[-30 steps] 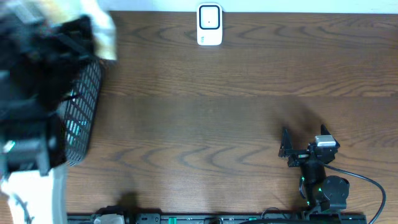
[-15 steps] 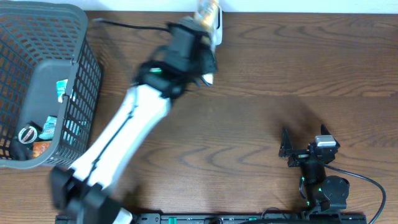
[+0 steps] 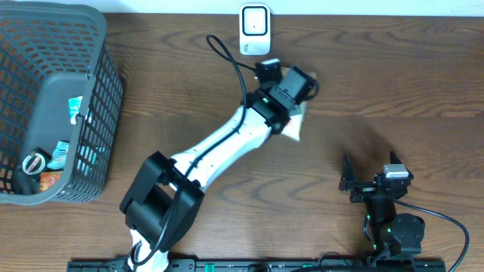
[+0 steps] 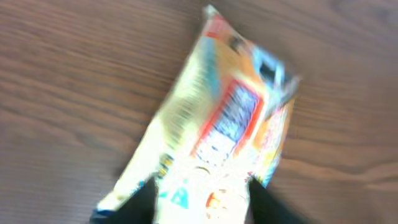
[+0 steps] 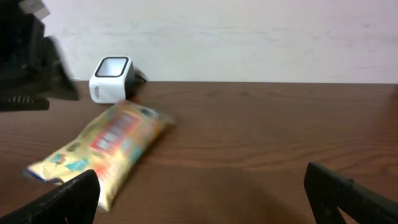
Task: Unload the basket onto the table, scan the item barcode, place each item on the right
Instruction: 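Lift the yellow pack out and carry it toward the white scanner, then release the yellow pack on the table and return left gripper to basket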
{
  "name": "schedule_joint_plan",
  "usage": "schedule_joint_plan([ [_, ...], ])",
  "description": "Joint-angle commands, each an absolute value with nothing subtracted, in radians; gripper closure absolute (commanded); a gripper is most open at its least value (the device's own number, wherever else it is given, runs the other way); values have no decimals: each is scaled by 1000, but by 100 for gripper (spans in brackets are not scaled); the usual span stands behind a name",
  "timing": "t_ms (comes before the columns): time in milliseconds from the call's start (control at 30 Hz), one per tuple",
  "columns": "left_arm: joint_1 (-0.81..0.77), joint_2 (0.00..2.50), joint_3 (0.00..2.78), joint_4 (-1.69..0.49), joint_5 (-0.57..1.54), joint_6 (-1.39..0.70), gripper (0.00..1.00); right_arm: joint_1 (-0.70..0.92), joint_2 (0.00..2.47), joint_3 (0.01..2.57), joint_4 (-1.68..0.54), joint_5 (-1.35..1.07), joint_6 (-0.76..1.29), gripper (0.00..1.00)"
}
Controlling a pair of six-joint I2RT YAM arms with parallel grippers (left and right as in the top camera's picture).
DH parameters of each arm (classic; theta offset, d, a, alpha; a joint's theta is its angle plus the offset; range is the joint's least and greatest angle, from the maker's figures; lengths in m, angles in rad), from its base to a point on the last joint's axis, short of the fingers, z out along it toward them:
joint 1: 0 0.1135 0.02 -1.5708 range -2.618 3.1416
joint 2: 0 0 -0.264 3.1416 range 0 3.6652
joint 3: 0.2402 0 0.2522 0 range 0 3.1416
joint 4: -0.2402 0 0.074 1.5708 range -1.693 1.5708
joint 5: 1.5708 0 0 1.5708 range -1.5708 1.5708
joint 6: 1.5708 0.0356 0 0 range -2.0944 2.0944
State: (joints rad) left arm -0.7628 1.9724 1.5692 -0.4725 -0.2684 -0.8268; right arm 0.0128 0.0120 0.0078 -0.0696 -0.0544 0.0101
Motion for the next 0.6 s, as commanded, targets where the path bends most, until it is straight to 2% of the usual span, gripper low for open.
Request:
schedule_joint_plan([
  [0,-784,1963,1576,-457,-301,-858,35,-7,7,6,-72,-52,2,1],
  [200,-782,1887,1583,-453,-301,-735,35,-7,7,6,-72,-52,2,1],
  [333,-743,1750,1589,-455,-302,-501,35,-7,7,6,-72,-52,2,1],
  [467,-635,1569,1589,-497,-302,-339,35,-7,7,6,-72,-52,2,1],
  [567,-477,1426,1589,-562,-302,-302,35,-7,7,6,-72,-52,2,1],
])
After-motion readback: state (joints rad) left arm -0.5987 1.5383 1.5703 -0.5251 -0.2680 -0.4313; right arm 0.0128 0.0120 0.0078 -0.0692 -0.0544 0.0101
